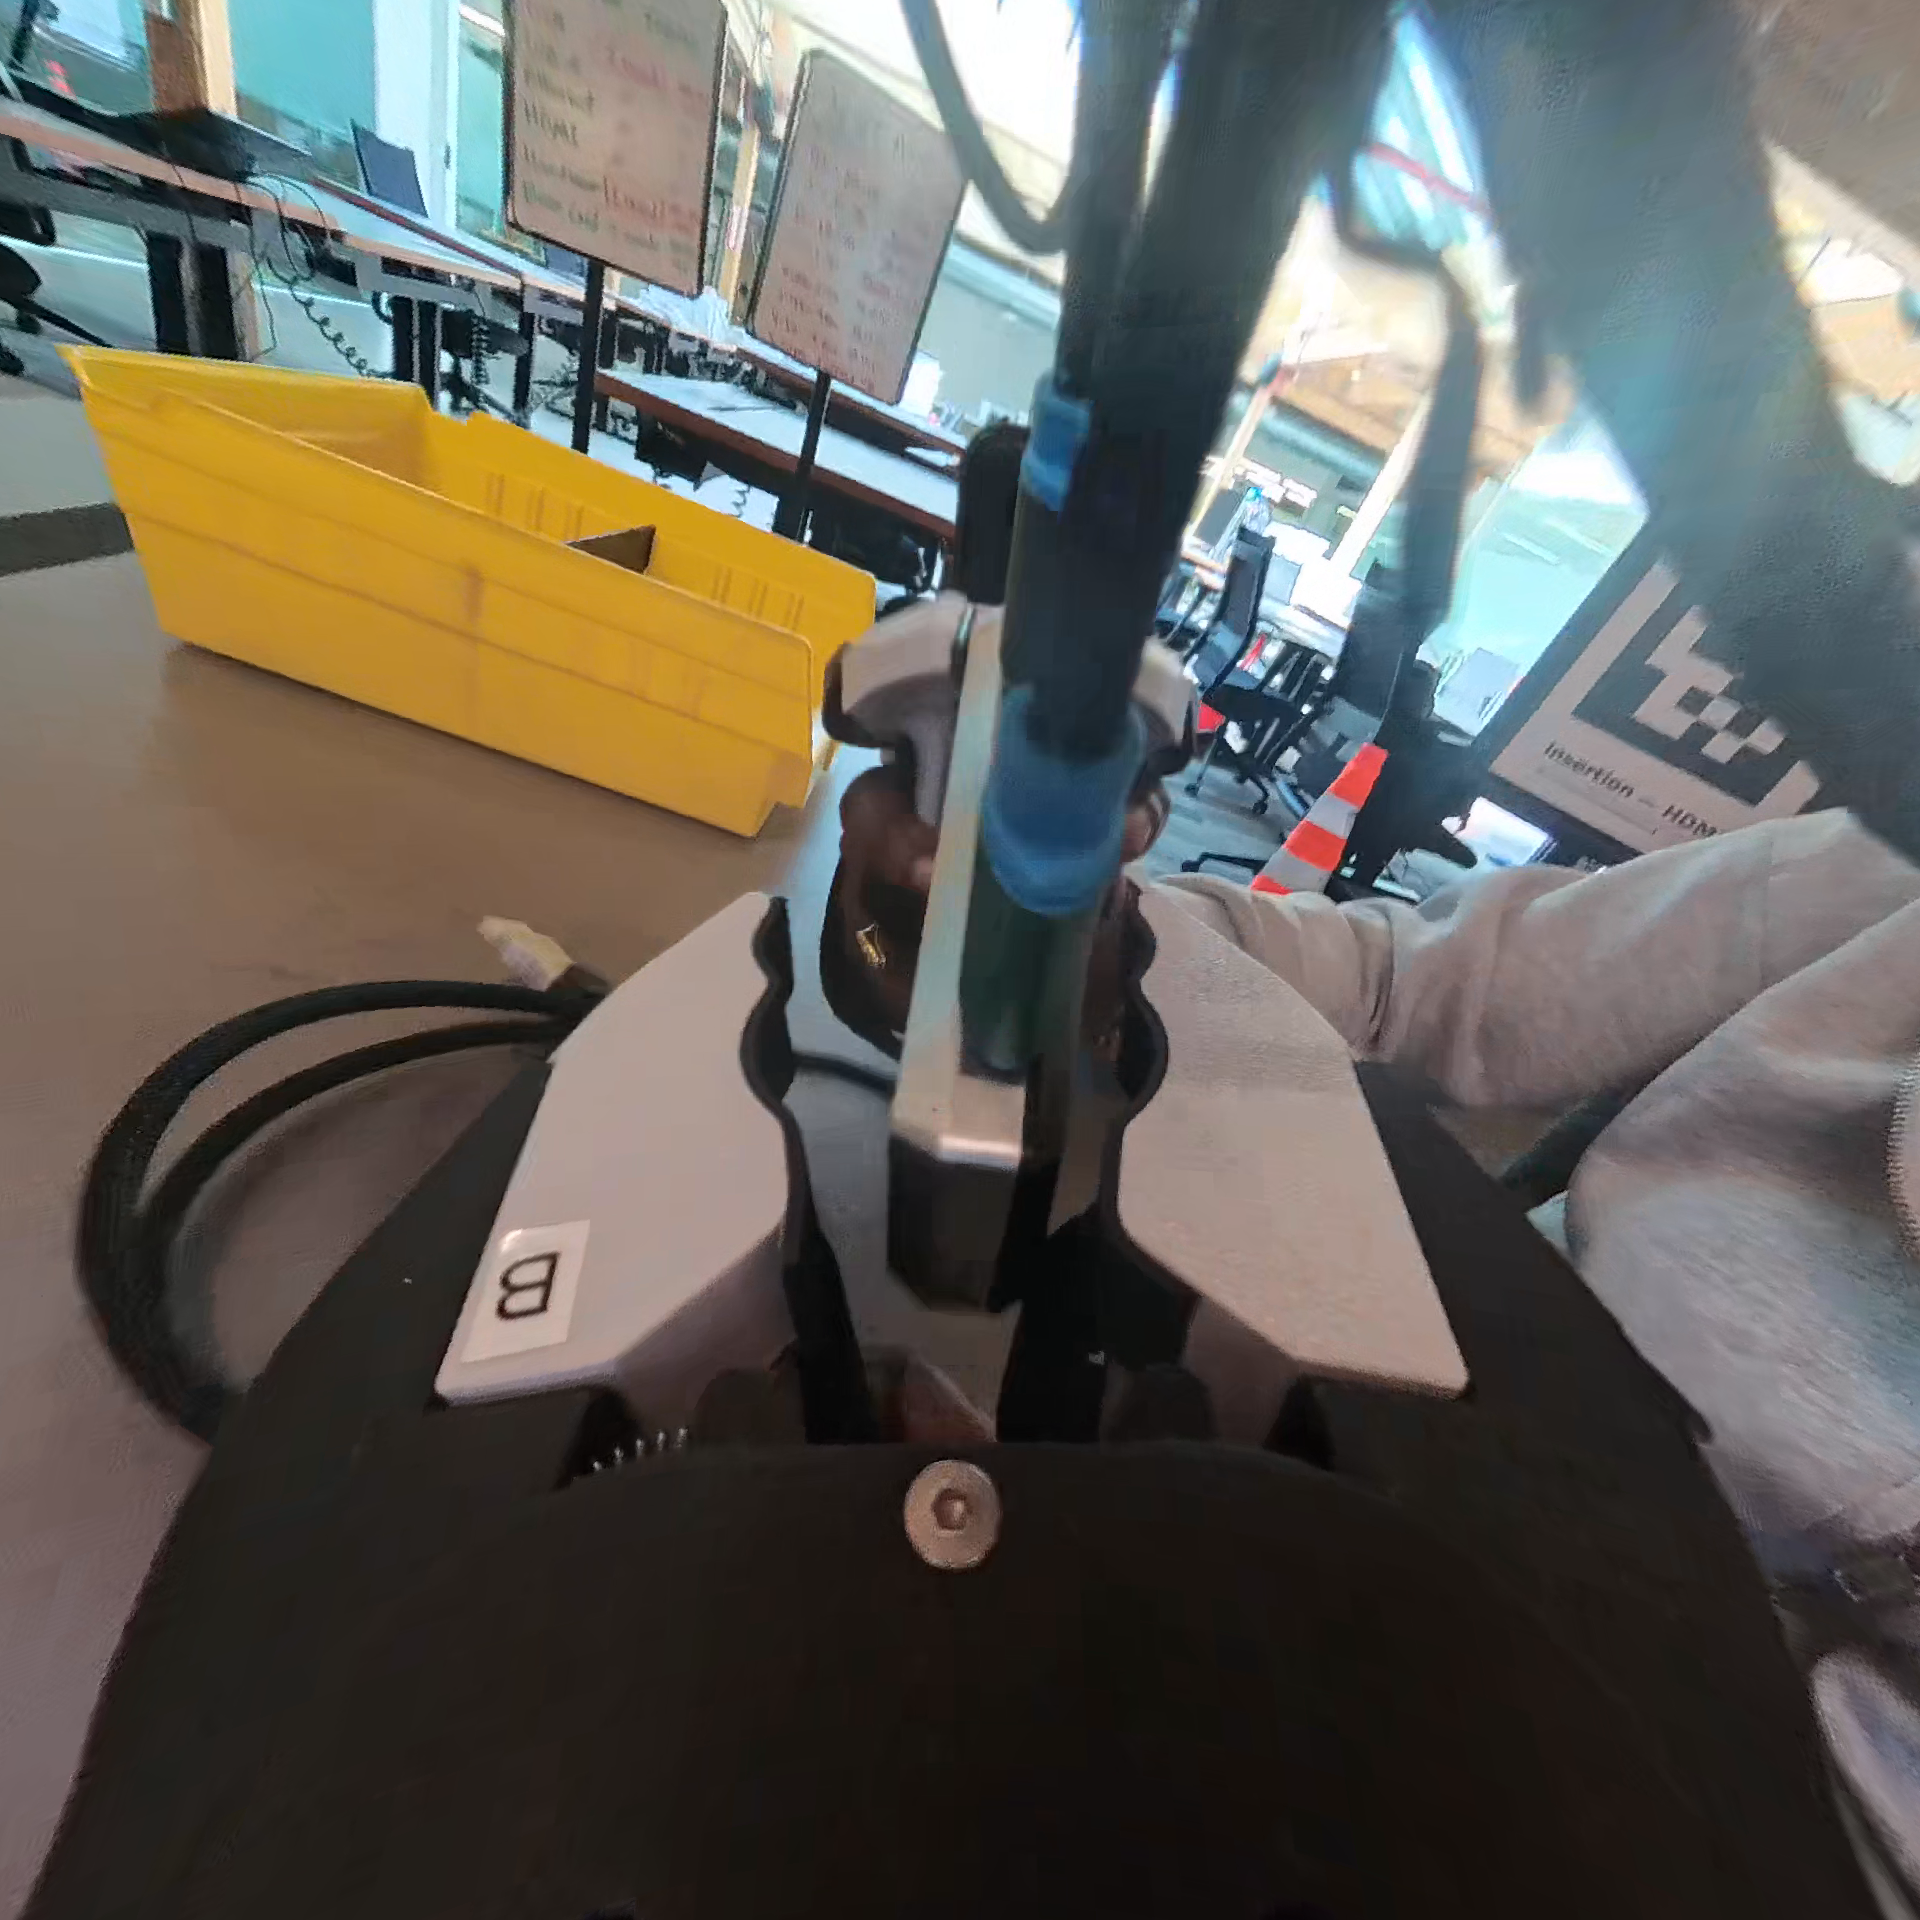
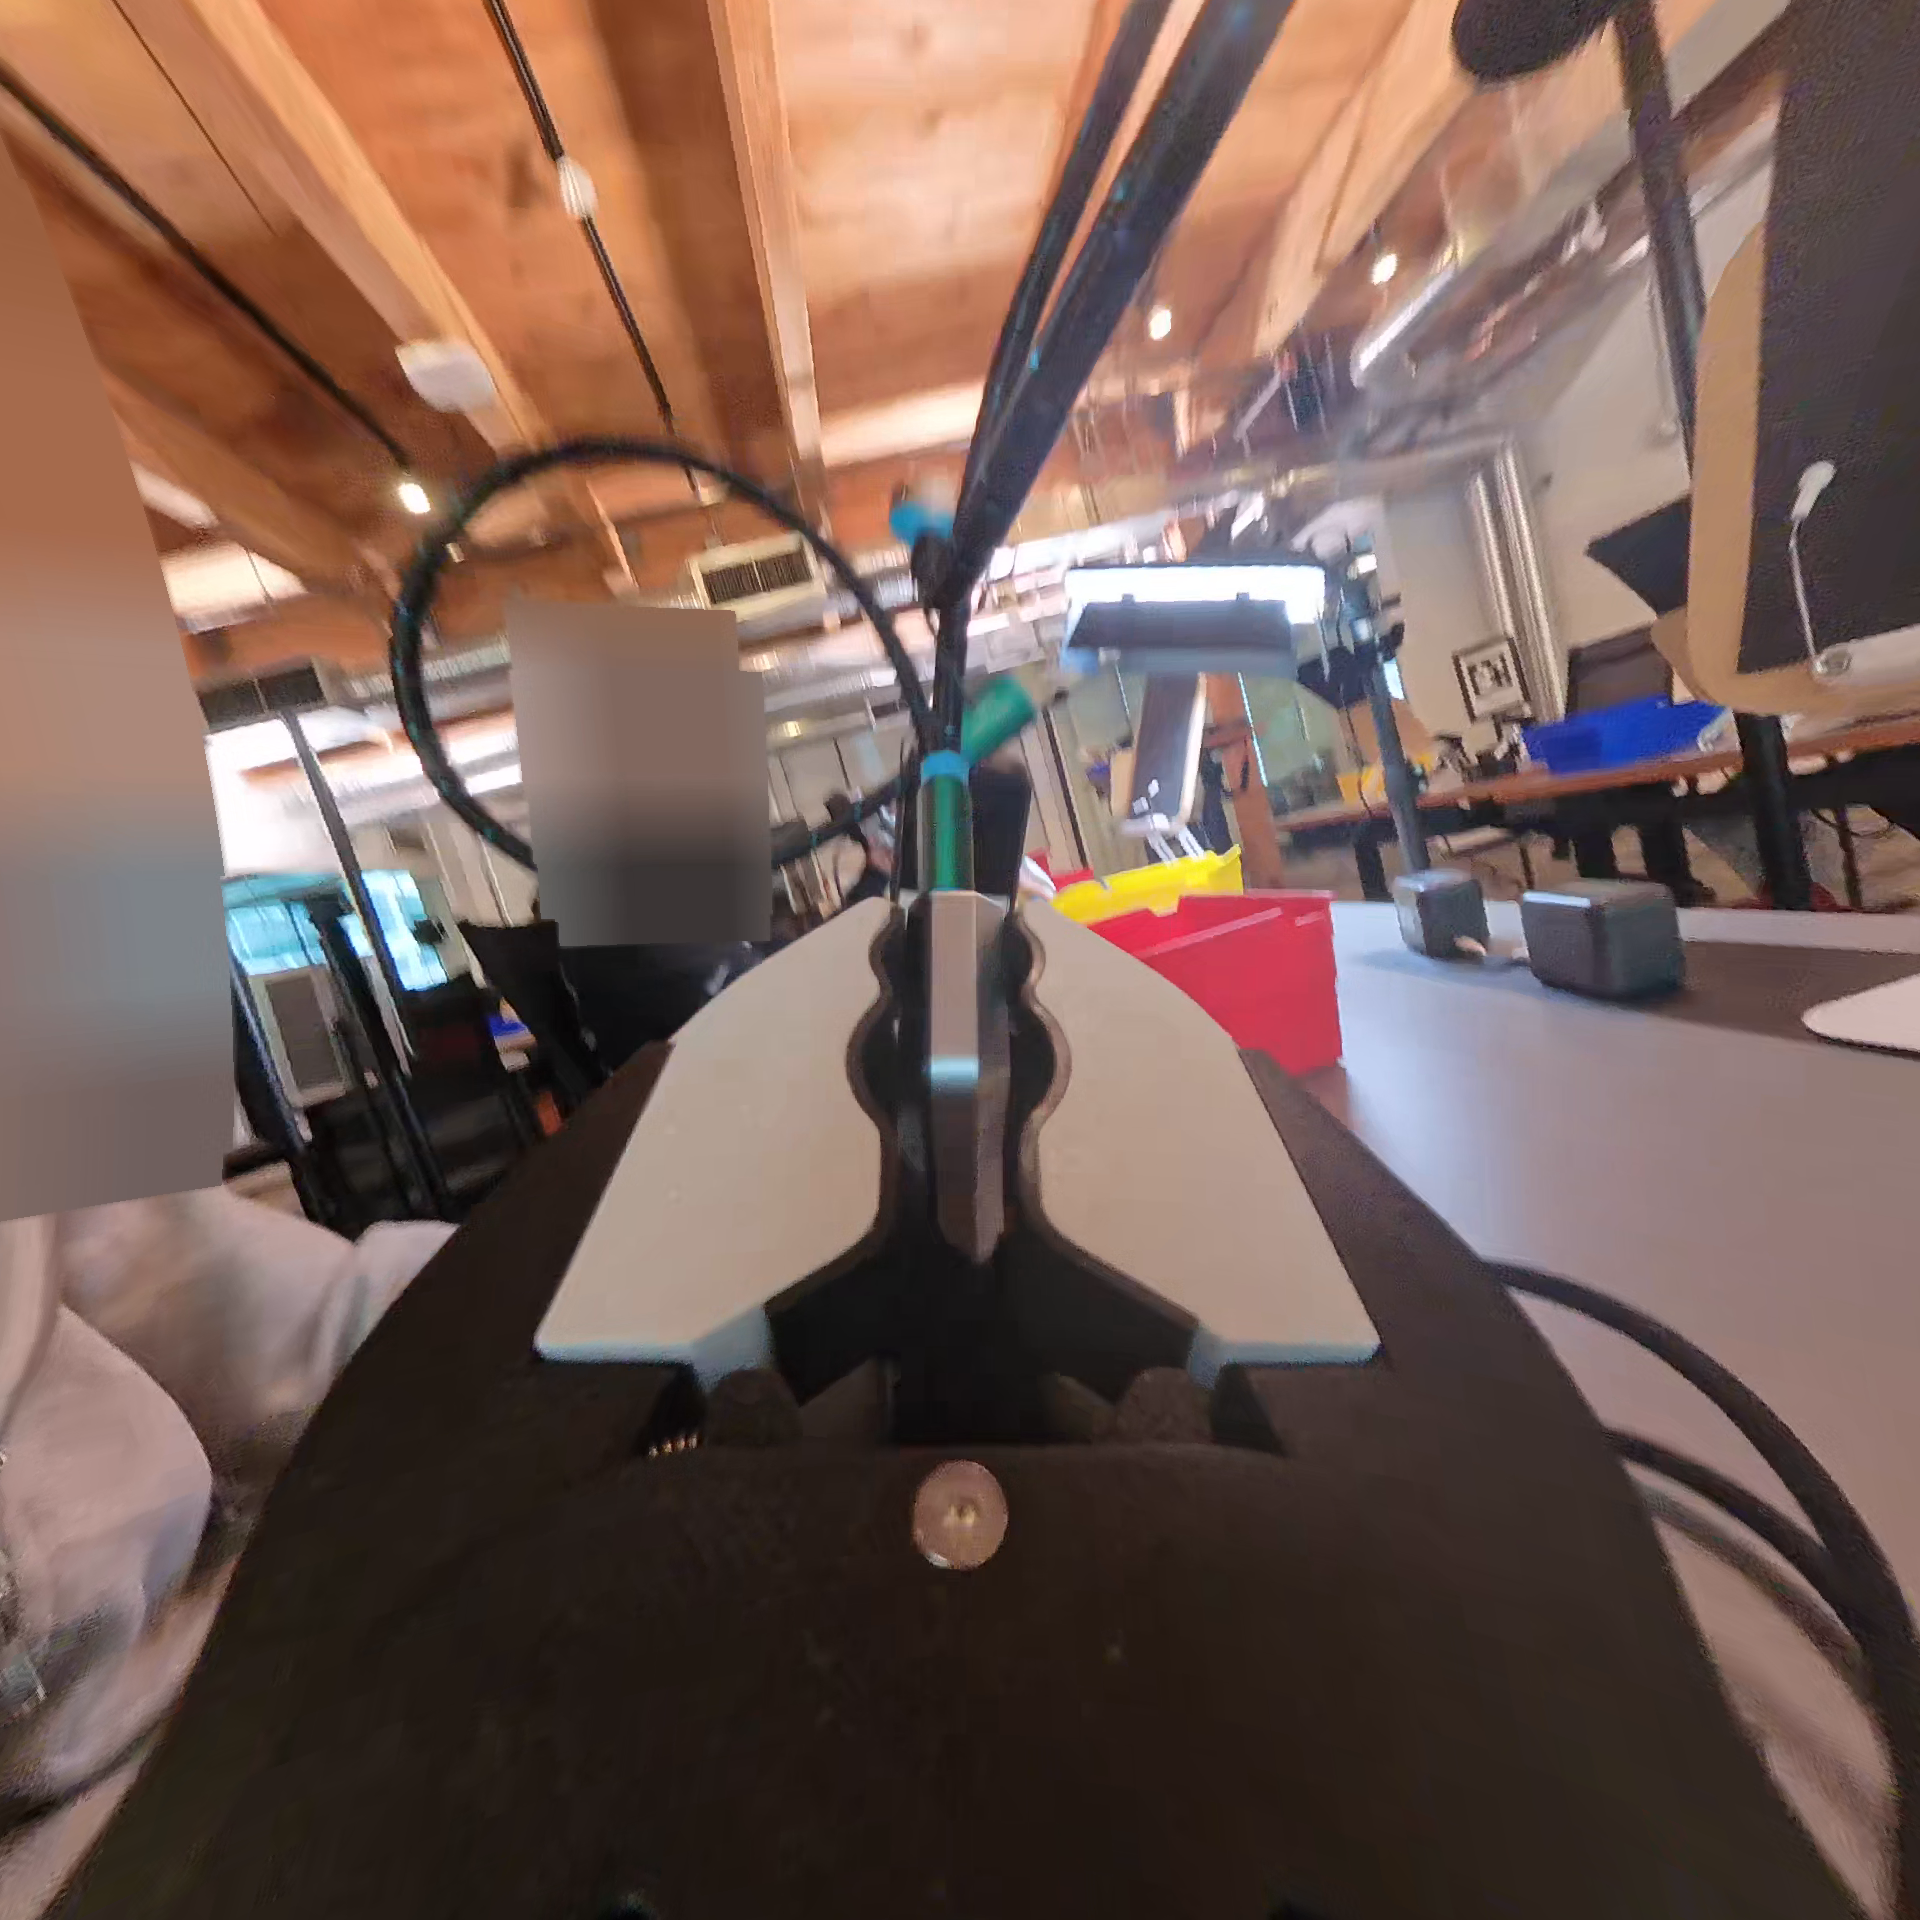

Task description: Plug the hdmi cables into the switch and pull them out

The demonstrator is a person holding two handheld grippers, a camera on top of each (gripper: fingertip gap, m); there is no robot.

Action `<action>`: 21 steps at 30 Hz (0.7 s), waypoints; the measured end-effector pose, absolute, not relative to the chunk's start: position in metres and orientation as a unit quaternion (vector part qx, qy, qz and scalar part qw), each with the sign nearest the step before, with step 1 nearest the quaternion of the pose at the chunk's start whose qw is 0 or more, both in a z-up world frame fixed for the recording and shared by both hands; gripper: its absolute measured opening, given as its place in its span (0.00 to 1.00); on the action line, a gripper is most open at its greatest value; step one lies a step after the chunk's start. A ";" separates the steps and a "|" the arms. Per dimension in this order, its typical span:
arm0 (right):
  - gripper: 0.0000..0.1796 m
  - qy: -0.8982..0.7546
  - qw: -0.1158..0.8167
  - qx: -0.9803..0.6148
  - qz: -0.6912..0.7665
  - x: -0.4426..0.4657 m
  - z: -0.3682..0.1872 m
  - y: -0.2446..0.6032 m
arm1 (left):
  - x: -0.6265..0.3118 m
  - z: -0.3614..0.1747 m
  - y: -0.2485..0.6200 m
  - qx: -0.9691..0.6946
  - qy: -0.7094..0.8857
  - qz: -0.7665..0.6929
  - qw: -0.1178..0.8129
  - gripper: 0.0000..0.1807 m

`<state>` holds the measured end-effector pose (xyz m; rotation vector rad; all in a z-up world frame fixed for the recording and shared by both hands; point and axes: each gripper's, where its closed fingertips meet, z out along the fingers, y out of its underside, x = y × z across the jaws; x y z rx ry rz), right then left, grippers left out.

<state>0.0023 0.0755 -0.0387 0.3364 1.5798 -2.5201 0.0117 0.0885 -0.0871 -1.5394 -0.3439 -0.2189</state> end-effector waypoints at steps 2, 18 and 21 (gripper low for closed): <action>0.10 0.509 0.088 0.120 -0.848 0.000 -0.037 0.080 | 0.013 -0.086 0.091 -0.688 -0.144 -0.084 0.706 0.33; 0.15 0.664 0.021 0.074 -0.744 0.009 -0.067 0.059 | 0.018 -0.079 0.080 -0.707 -0.093 -0.009 0.701 0.18; 0.11 0.634 0.005 0.066 -0.771 0.009 -0.060 0.059 | 0.021 -0.090 0.083 -0.732 -0.093 -0.022 0.674 0.18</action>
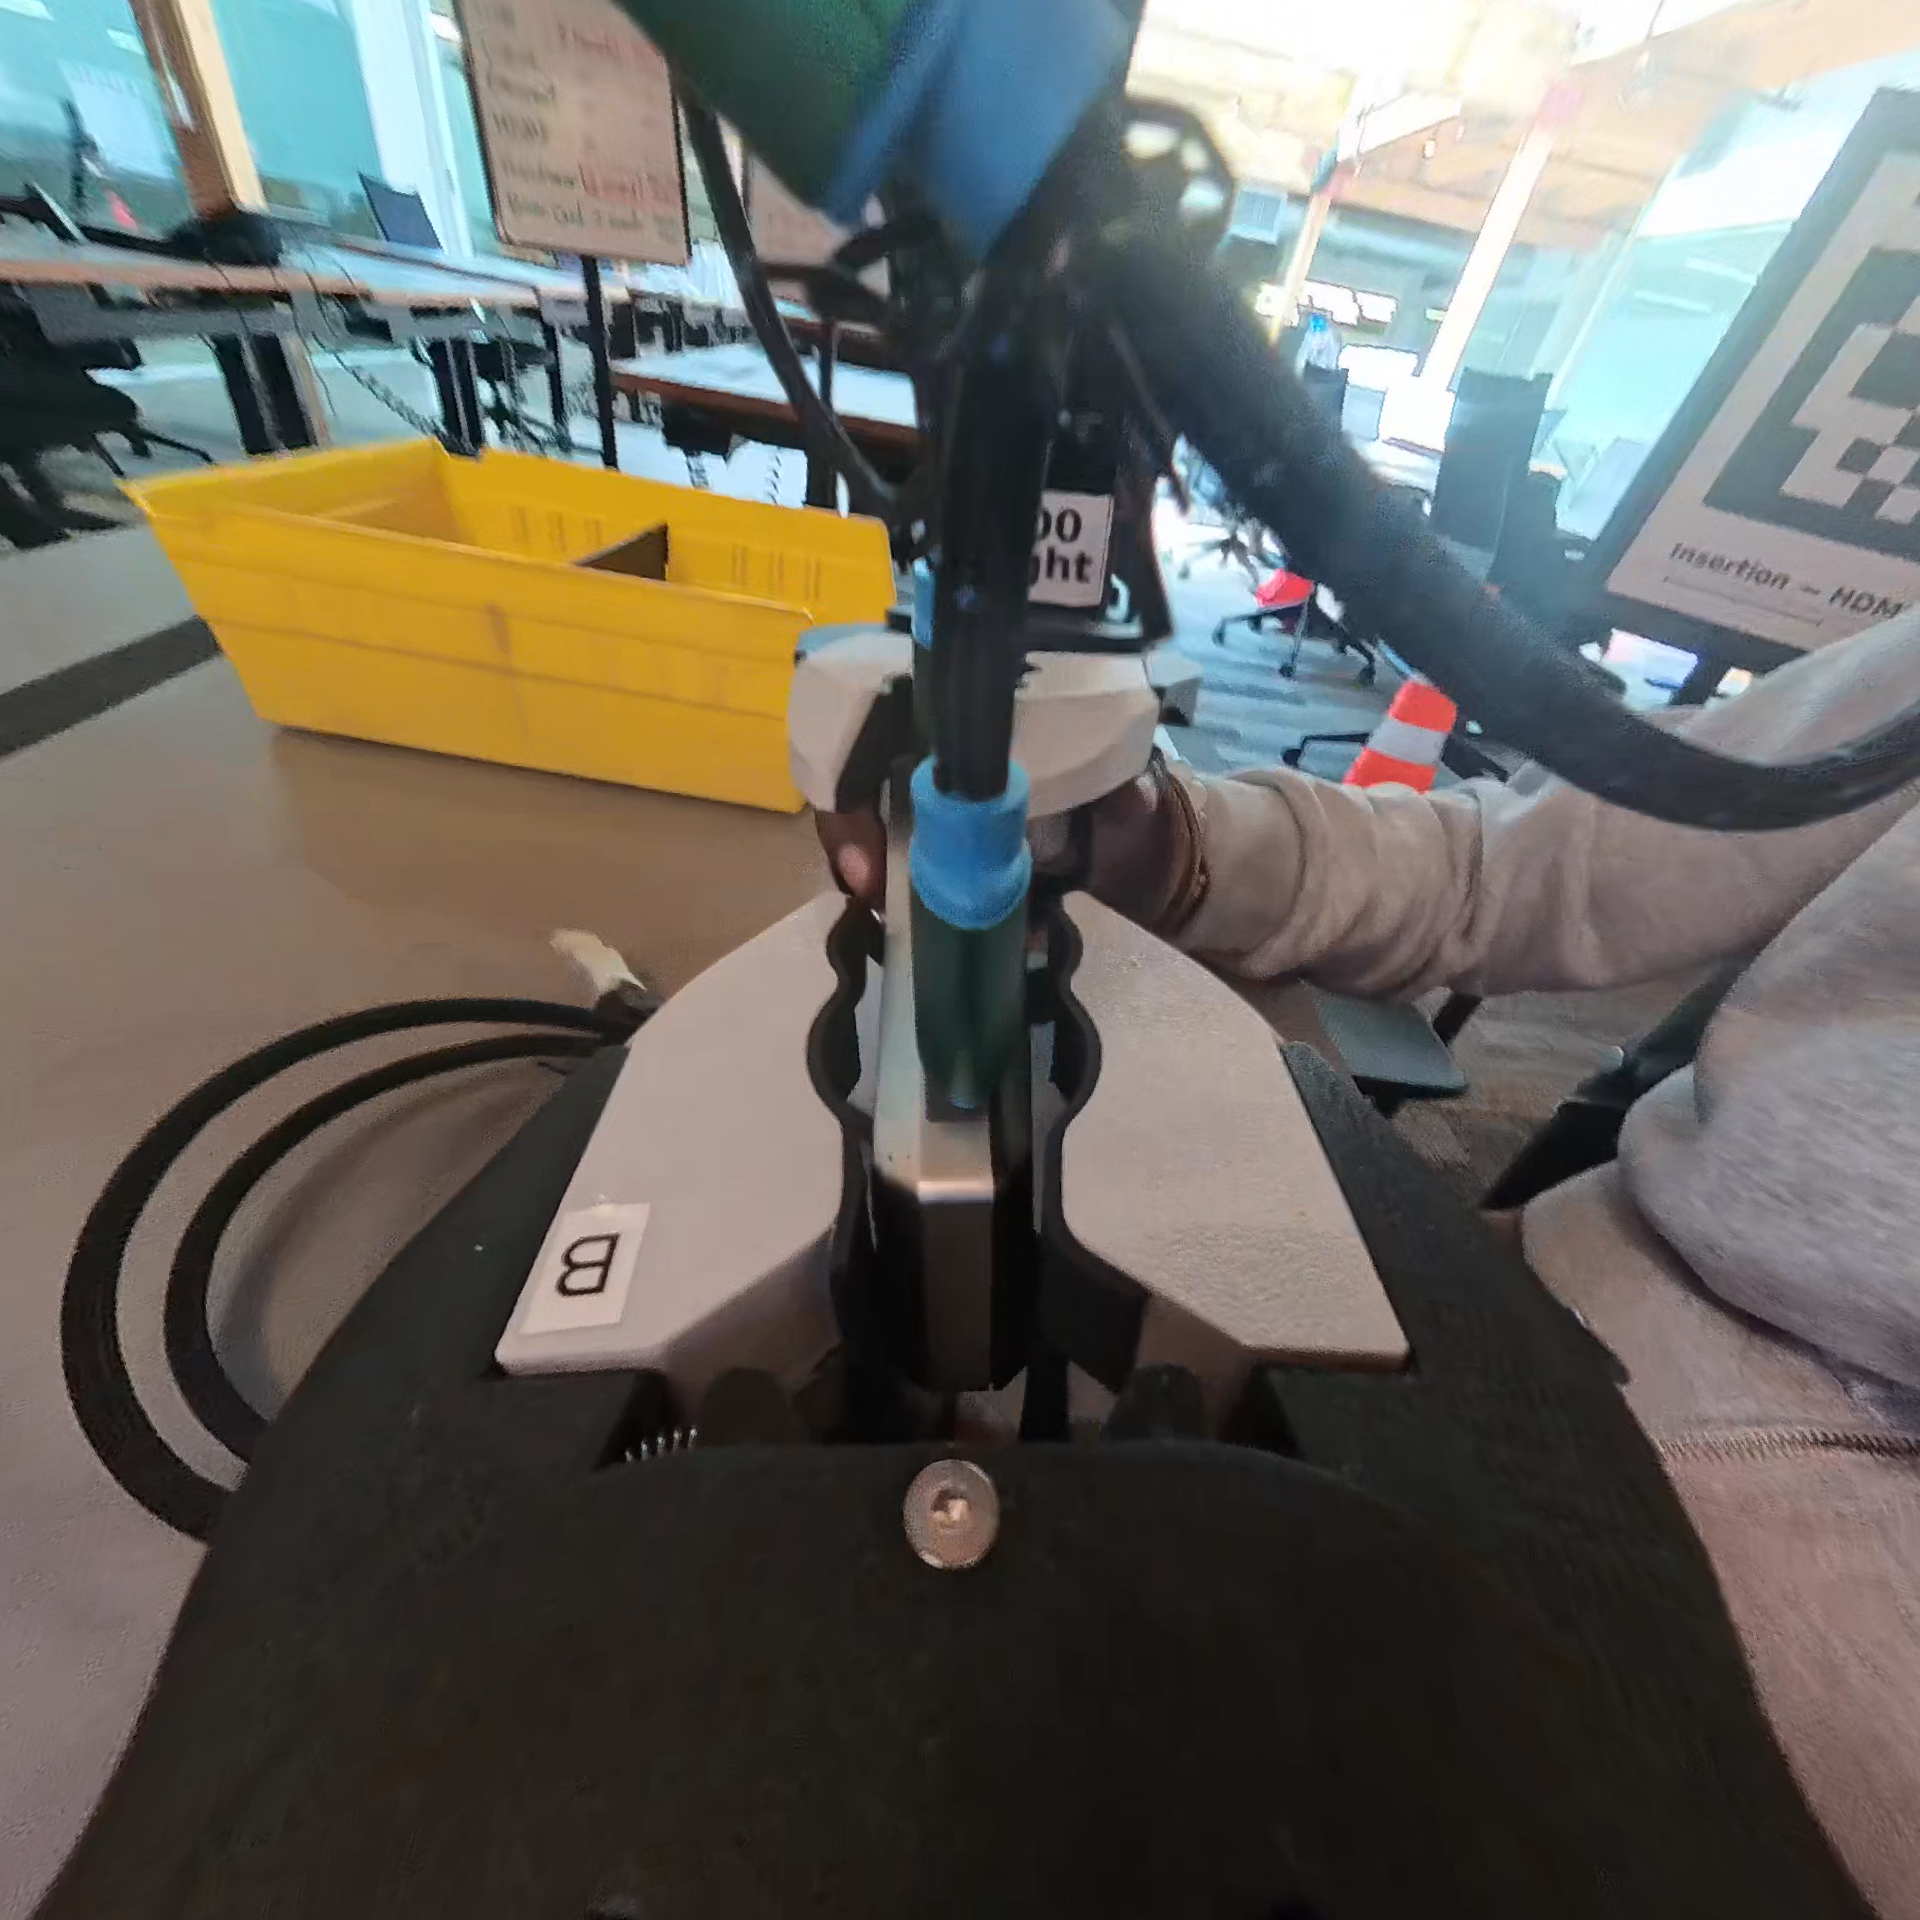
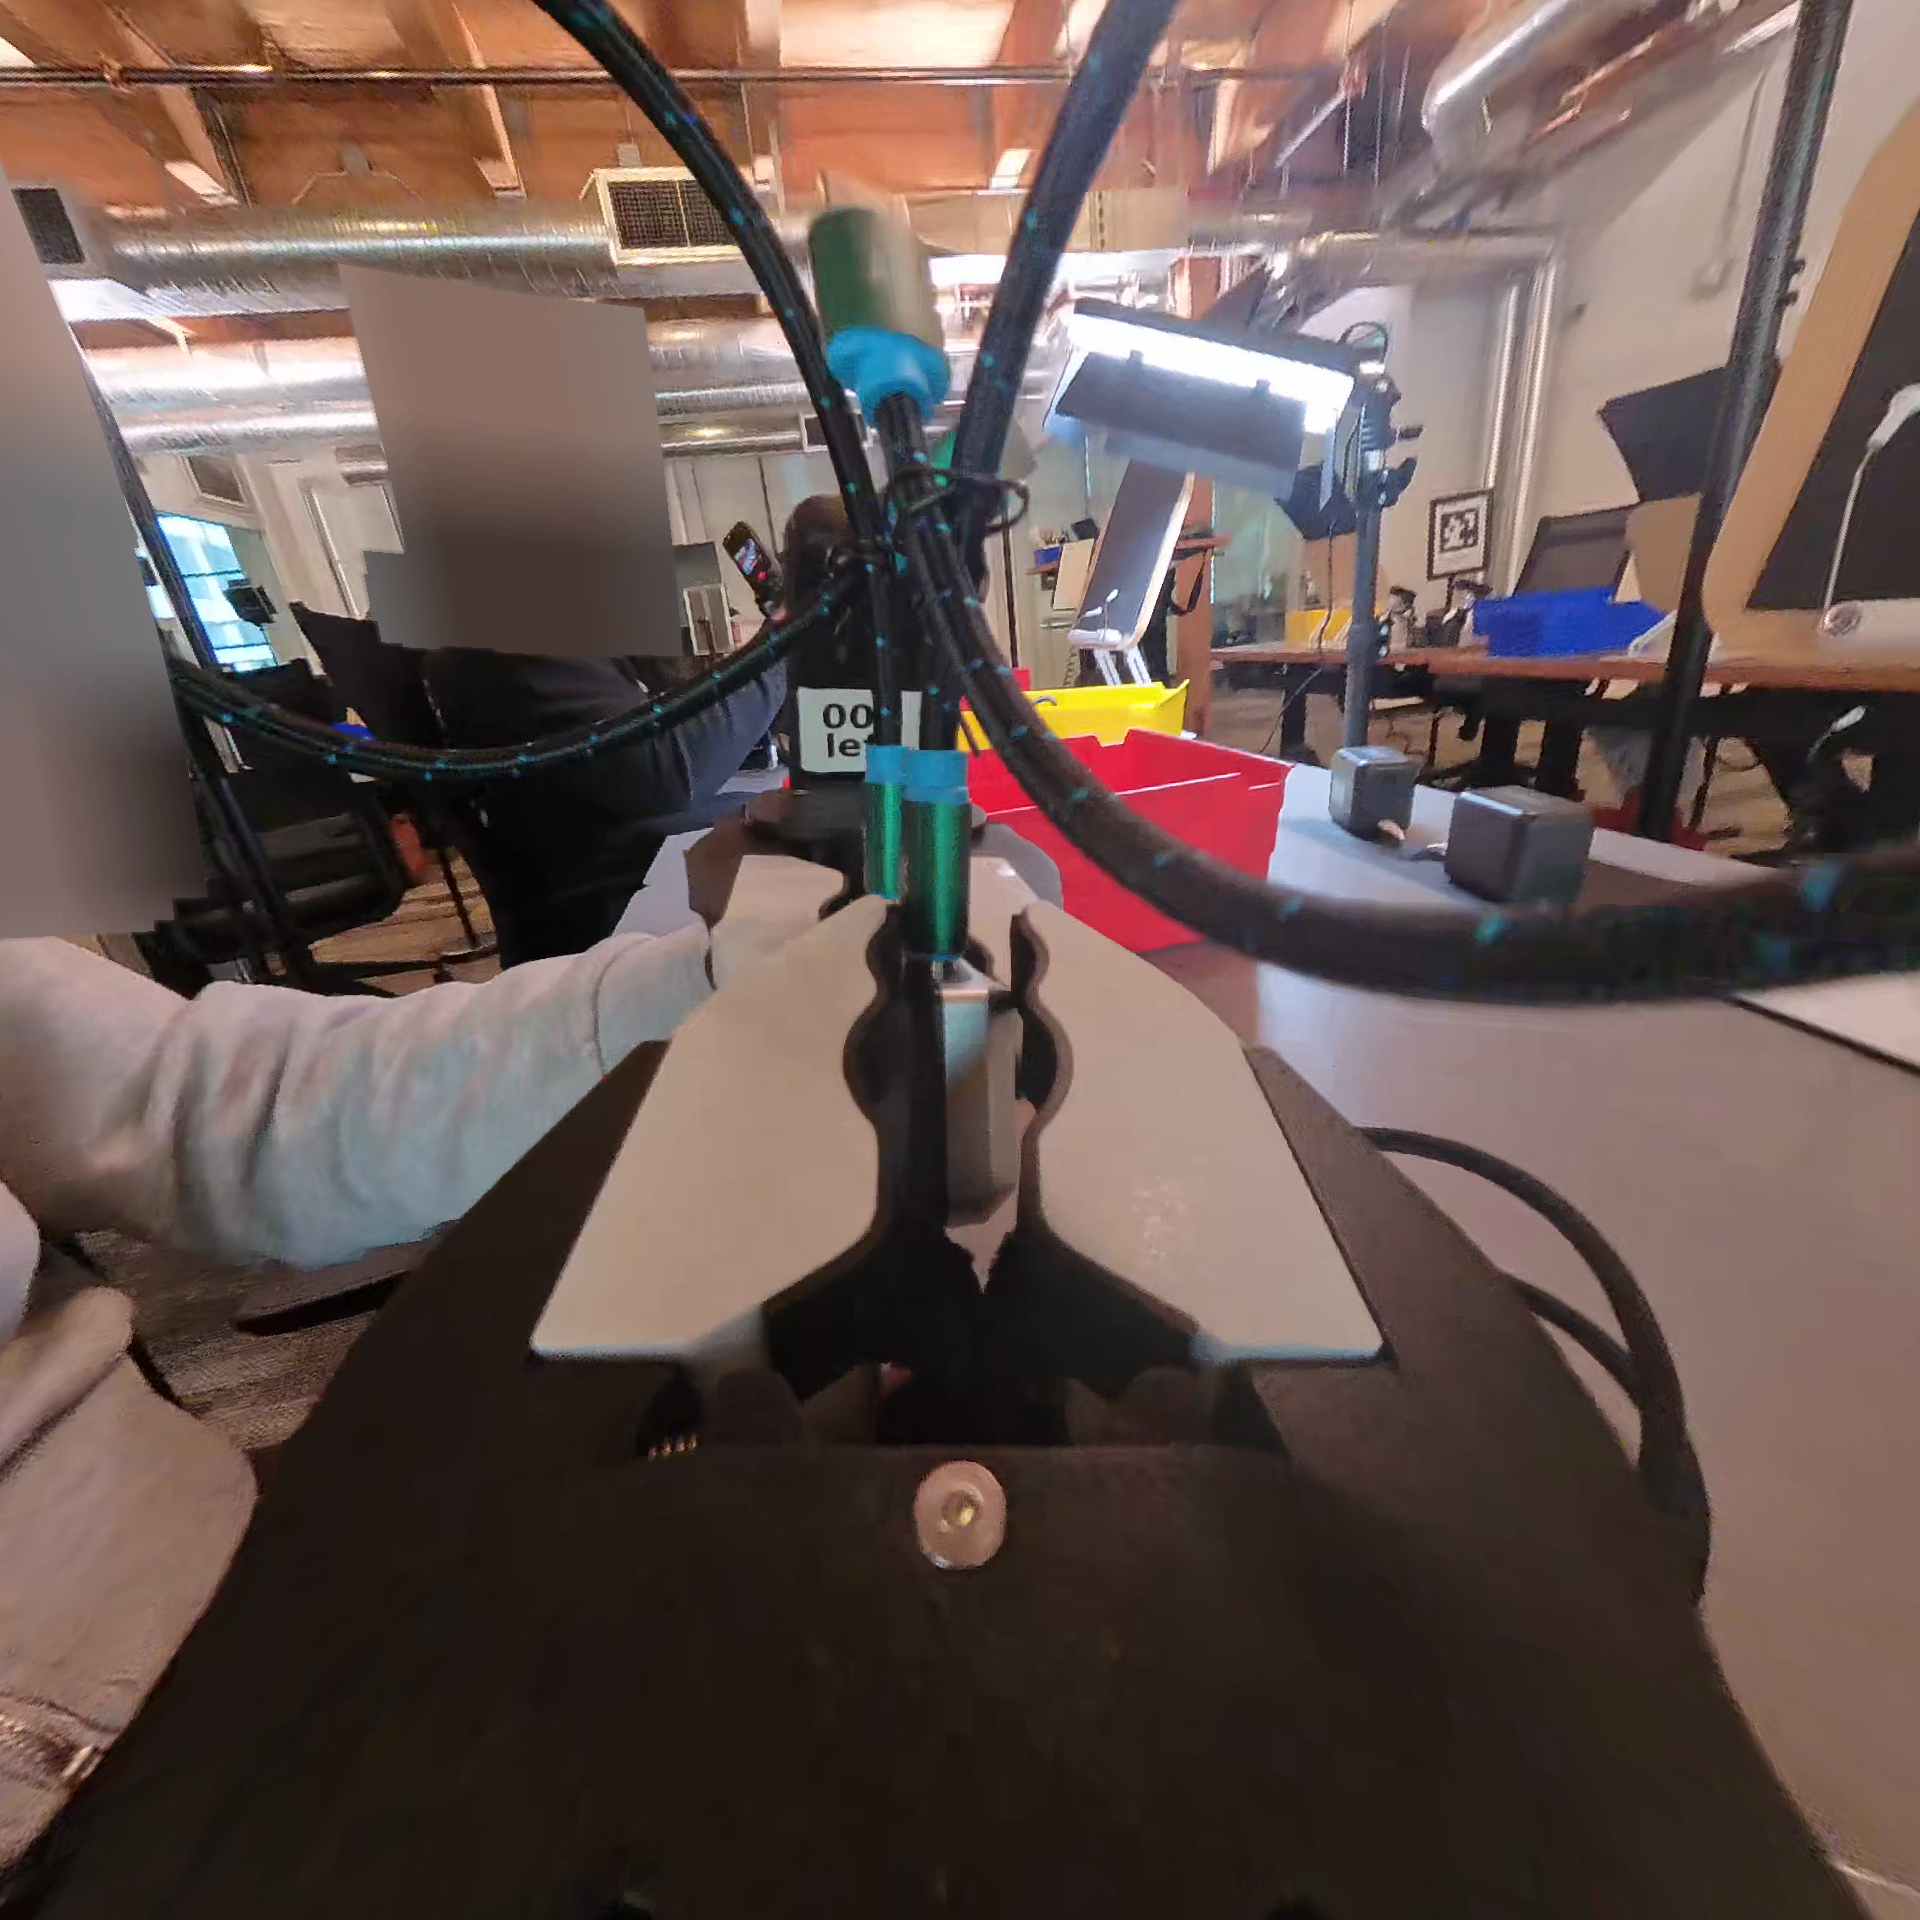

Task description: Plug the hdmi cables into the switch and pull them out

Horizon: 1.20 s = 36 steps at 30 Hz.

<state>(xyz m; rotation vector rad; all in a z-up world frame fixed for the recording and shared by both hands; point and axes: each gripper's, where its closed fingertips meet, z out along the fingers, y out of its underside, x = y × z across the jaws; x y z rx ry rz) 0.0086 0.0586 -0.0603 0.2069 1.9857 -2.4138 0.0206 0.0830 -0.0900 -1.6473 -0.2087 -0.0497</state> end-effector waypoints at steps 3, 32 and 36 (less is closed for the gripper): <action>0.11 0.638 0.006 0.058 -0.768 0.010 -0.062 0.058 | 0.020 -0.102 0.086 -0.749 -0.095 -0.024 0.655 0.19; 0.12 0.526 -0.017 0.059 -0.848 0.004 -0.012 0.096 | 0.027 -0.091 0.110 -0.708 -0.096 -0.017 0.700 0.12; 0.08 0.561 0.024 0.035 -0.827 0.016 -0.020 0.087 | 0.036 -0.104 0.114 -0.736 -0.079 -0.041 0.671 0.12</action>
